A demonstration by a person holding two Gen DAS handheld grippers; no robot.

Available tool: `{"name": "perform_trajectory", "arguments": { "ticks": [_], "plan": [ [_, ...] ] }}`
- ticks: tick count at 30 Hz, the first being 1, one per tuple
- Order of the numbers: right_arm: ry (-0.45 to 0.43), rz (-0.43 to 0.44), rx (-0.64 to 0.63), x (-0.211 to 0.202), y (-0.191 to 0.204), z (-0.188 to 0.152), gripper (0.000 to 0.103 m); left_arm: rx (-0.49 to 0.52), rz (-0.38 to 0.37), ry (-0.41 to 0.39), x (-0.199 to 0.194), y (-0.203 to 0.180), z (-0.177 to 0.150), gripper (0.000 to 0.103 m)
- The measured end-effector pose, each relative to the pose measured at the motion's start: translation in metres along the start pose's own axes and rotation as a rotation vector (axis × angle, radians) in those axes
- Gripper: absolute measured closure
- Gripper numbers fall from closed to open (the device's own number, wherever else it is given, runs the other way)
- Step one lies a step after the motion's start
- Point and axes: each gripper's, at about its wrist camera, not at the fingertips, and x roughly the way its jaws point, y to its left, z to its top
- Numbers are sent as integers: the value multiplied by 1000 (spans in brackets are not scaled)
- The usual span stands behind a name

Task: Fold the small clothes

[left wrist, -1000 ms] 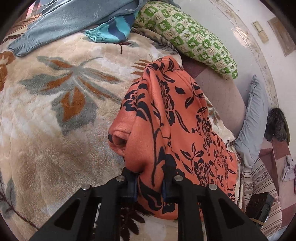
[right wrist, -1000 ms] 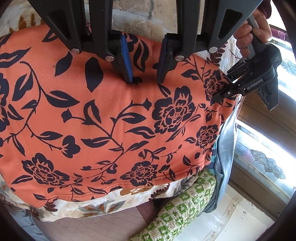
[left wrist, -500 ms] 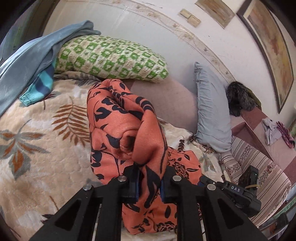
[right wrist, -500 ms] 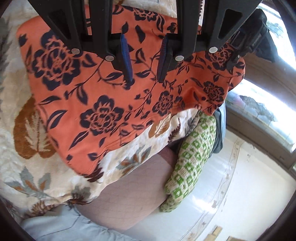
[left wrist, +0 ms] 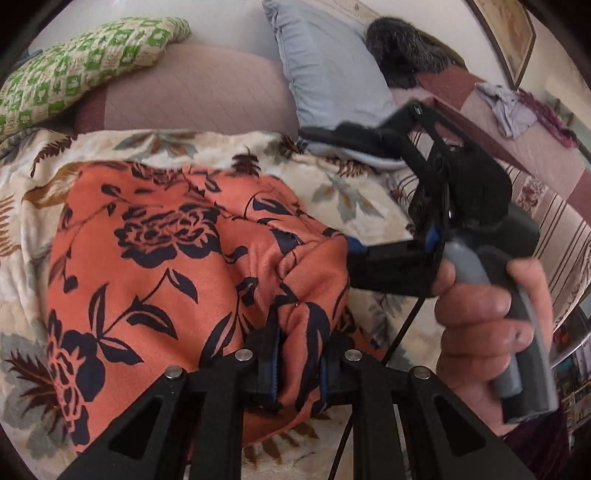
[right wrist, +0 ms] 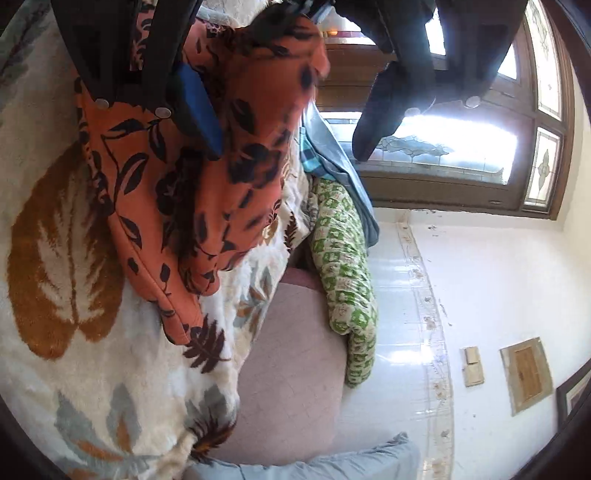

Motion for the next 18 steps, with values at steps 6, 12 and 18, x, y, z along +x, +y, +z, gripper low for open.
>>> {"name": "perform_trajectory", "arguments": {
  "ticks": [6, 12, 18],
  "plan": [
    [24, -191, 42, 14, -12, 11, 28, -17, -33, 5, -3, 13, -4, 87],
    [58, -268, -47, 40, -7, 4, 34, 35, -11, 18, -2, 6, -8, 87],
    [-40, -330, -280, 33, 34, -7, 79, 68, -53, -60, -21, -6, 1, 87]
  ]
}}
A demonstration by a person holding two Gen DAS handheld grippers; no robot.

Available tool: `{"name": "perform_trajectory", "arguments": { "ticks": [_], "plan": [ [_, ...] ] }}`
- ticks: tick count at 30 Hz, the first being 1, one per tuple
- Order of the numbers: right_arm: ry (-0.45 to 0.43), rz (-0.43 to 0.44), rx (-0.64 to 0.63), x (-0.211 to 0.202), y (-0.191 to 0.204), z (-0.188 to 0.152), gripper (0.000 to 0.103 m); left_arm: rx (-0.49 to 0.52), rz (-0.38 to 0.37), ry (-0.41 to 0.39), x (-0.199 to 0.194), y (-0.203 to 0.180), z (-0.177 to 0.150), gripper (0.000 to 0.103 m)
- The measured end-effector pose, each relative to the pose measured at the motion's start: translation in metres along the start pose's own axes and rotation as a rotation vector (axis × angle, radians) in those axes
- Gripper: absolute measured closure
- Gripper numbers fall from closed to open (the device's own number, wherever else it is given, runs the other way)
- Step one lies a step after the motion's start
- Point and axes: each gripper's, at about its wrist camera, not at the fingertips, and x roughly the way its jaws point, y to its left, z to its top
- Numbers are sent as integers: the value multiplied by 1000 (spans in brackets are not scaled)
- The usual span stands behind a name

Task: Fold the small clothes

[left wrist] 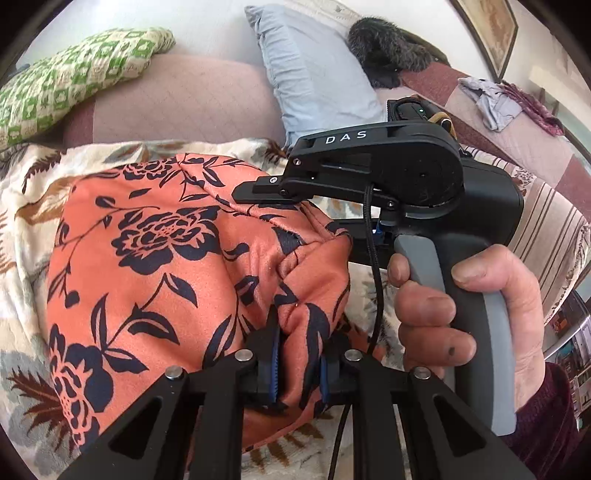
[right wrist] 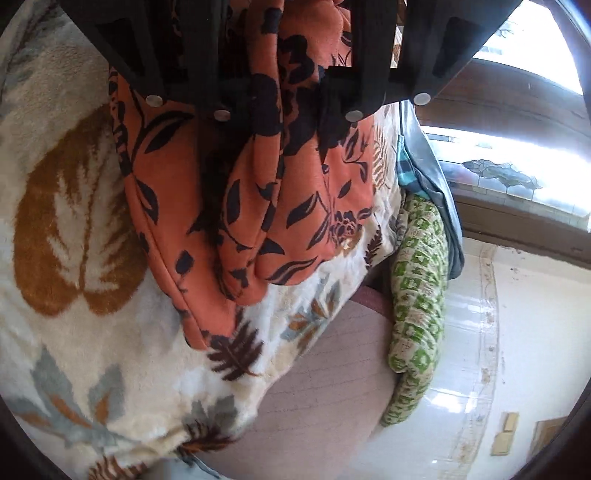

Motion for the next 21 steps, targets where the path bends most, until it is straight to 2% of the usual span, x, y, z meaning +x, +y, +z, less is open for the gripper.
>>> {"name": "perform_trajectory", "arguments": {
  "ticks": [2, 4, 8, 10, 11, 13, 15, 16, 19, 21],
  "plan": [
    [-53, -12, -56, -13, 9, 1, 79, 13, -21, -18, -3, -5, 2, 86],
    [-66, -28, -75, -18, 7, 4, 79, 10, -40, 10, 1, -5, -1, 77],
    [-43, -154, 23, -12, -37, 9, 79, -21, -109, 123, 12, 3, -9, 71],
    [-1, -178, 72, -8, -56, 9, 79, 13, -124, 130, 6, 2, -7, 68],
    [18, -162, 100, -8, -62, 9, 78, 40, -111, 114, -1, 1, -5, 65],
    [29, -150, 152, -16, -67, 11, 72, 87, -59, 66, -16, 5, 1, 47],
    [14, -176, 159, -29, -66, 13, 68, 113, 3, 34, -29, 12, 5, 41],
    [-13, -187, 164, -38, -65, 15, 68, 117, 30, 31, -32, 18, 5, 41],
    [-171, -197, 125, -67, -49, 17, 66, 110, 142, 49, -26, 38, 6, 41],
    [-190, -135, 50, -69, -29, 16, 66, 105, 215, 66, -23, 49, 1, 41]
  ]
}}
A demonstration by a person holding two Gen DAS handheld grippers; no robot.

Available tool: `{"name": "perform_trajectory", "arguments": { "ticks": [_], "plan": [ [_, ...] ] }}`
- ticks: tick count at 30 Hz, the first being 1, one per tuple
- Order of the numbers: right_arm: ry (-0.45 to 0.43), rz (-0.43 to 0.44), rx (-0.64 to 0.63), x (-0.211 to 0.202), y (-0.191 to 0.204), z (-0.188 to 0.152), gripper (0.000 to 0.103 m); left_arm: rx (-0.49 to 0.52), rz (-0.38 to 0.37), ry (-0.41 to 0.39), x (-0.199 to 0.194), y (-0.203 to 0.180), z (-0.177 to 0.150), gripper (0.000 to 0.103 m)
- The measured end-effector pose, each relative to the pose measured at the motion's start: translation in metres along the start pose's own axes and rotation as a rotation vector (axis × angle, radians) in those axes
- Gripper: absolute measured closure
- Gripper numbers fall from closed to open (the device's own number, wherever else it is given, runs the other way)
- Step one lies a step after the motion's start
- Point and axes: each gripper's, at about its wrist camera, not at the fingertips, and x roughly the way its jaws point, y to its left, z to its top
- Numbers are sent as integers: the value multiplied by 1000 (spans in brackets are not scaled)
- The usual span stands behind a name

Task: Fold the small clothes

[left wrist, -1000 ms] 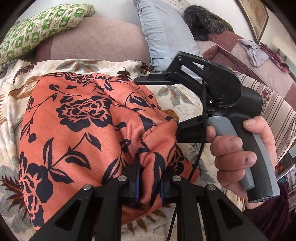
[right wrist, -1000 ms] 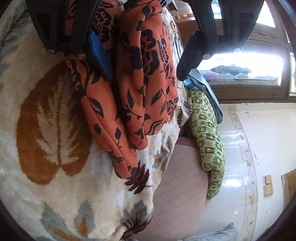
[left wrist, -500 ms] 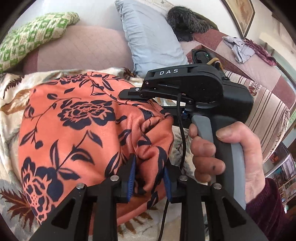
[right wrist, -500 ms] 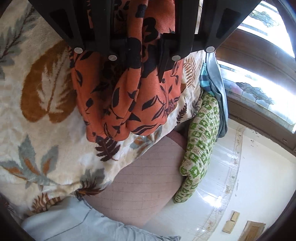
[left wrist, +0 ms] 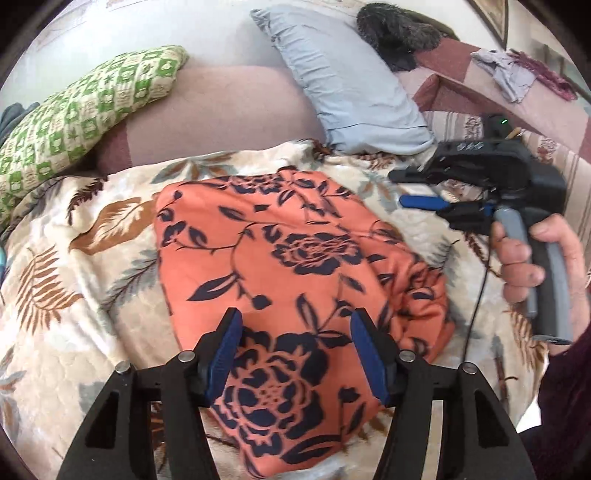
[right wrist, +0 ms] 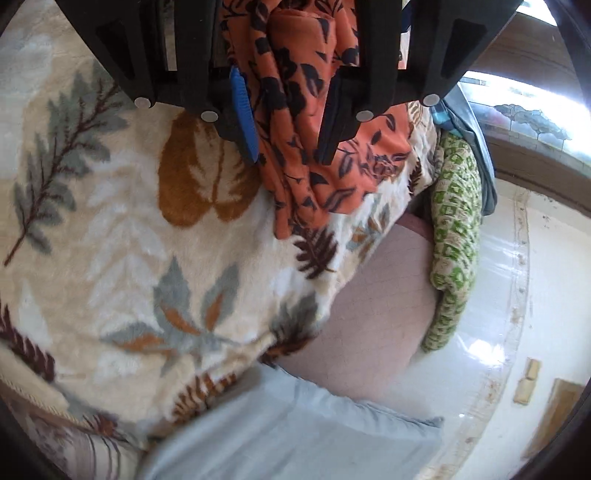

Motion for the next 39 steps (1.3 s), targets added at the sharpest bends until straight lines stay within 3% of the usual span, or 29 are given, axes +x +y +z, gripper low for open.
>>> {"name": "perform_trajectory", "arguments": {
  "ticks": [2, 4, 7, 10, 13, 18, 20, 22, 24, 26, 28, 31, 34, 39],
  "plan": [
    [11, 87, -56, 5, 22, -4, 66, 0, 23, 6, 0, 6, -4, 41],
    [37, 115, -123, 22, 48, -14, 66, 39, 36, -2, -3, 3, -7, 41],
    [102, 54, -171, 57, 64, -29, 66, 154, 96, 2, 6, -10, -14, 41],
    [181, -117, -155, 88, 47, -40, 68, 219, 108, 30, 16, -16, -24, 38],
    [192, -125, -136, 88, 35, -40, 73, 269, 121, 36, 20, -20, -28, 35],
    [109, -67, -149, 61, 44, -32, 70, 174, 41, 7, 2, 0, -11, 35],
    [76, -47, -136, 52, 46, -28, 70, 125, 41, -15, -5, 10, -4, 35],
    [62, -70, -123, 51, 42, -24, 69, 83, 30, -7, -6, 20, 0, 35],
    [130, -129, -112, 64, 32, -23, 70, 70, 48, 40, 2, 26, -1, 35],
    [224, -113, -71, 75, 19, -26, 70, 71, 61, 110, 16, 29, -7, 32],
    [210, -108, -69, 68, 22, -26, 70, 48, 62, 133, 21, 32, -10, 31],
    [215, -96, -124, 53, 37, -31, 70, 5, 36, 114, 11, 36, -7, 31],
    [274, -38, -164, 43, 48, -42, 70, -10, 58, 66, -2, 42, -3, 32],
    [441, 57, -222, 37, 55, -70, 70, -57, 90, 66, -8, 54, -5, 32]
  ]
}}
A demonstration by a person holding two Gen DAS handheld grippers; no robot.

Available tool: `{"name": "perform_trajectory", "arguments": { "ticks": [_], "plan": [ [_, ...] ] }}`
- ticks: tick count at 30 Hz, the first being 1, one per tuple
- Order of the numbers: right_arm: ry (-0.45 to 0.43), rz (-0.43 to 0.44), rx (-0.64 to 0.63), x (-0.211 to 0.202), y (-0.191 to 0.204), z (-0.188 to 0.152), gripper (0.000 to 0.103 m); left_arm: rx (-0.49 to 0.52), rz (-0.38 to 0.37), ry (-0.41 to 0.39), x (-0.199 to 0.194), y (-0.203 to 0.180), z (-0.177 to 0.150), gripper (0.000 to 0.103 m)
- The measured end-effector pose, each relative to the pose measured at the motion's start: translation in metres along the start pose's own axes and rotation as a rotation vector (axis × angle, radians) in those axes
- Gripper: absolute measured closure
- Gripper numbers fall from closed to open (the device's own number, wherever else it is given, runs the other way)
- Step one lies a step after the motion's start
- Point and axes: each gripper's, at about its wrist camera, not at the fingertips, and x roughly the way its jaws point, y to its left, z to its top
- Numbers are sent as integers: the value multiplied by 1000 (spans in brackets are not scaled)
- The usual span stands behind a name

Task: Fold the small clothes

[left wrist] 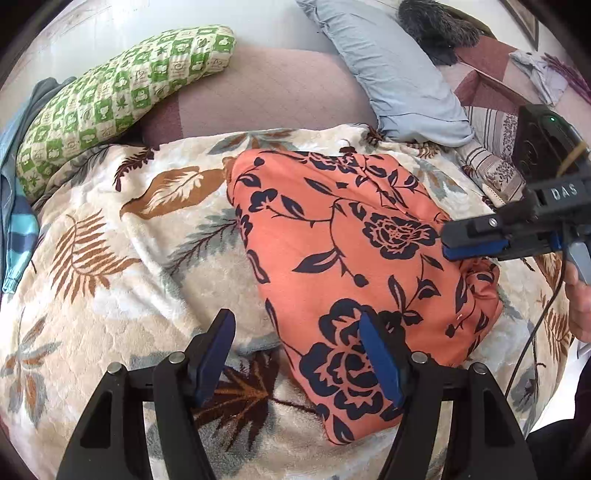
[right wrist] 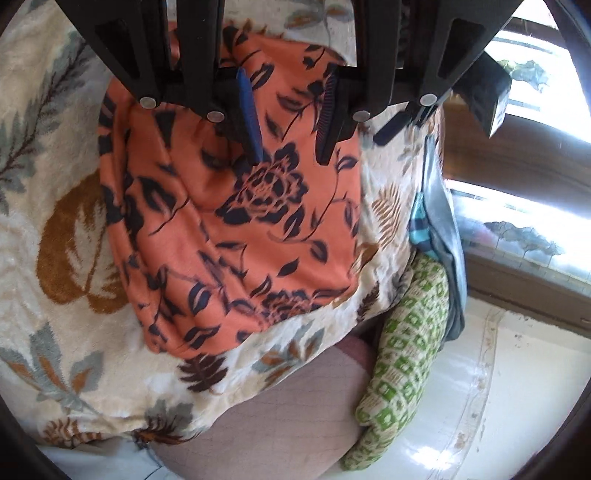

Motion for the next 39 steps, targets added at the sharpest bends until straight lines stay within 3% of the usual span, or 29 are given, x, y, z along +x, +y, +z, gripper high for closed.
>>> {"name": "perform_trajectory", "arguments": {
  "ticks": [4, 7, 9, 11, 14, 19, 22, 26, 29, 34, 39],
  "plan": [
    [115, -142, -34, 17, -19, -17, 70, 19, -6, 37, 7, -5, -11, 31],
    [95, -86, 31, 8, -42, -22, 74, 27, 4, 42, 7, -9, -14, 31],
    [71, -146, 15, 0, -40, -23, 75, 22, -8, 27, 3, -8, -12, 31],
    [29, -140, 2, -6, -30, -18, 74, 27, -18, 6, -1, -9, -11, 32],
    [-48, -120, -38, -8, -6, -2, 72, 43, -33, 15, 3, -13, -11, 32],
    [-157, -175, -80, 7, 28, 30, 70, 113, -67, 55, 18, -22, -13, 31],
    [-121, -207, -81, 37, 42, 65, 70, 148, -91, 75, 27, -21, -13, 31],
    [-119, -209, -43, 72, 38, 110, 71, 97, -168, 115, 40, -10, -15, 30],
    [-13, -328, 35, 112, 9, 128, 70, 72, -184, 123, 44, -7, -13, 29],
    [-56, -308, -36, 90, 33, 121, 70, 44, -181, 85, 26, -5, -8, 28],
    [-22, -182, -144, 94, 83, 112, 70, 9, -159, 21, 5, 6, -4, 28]
  ]
}}
